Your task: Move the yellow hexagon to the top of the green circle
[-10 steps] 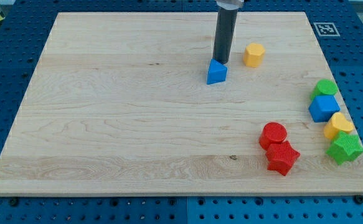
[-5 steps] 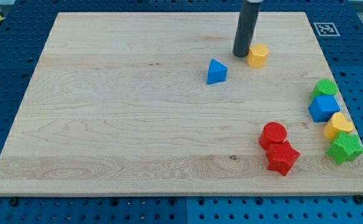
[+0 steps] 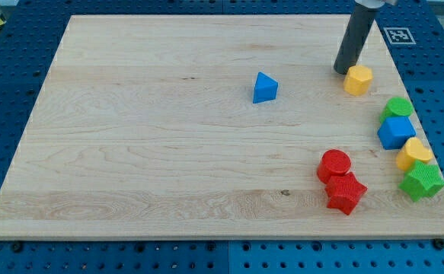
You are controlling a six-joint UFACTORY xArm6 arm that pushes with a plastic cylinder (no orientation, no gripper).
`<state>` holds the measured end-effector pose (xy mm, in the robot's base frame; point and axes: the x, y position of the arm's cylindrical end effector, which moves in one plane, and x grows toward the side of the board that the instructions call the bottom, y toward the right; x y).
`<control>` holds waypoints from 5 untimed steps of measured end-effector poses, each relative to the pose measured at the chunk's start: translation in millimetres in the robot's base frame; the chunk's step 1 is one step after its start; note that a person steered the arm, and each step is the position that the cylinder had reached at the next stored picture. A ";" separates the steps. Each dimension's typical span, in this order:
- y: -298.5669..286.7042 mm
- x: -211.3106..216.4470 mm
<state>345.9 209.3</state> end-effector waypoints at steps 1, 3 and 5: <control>3.6 0.7; -6.4 3.4; -1.5 14.1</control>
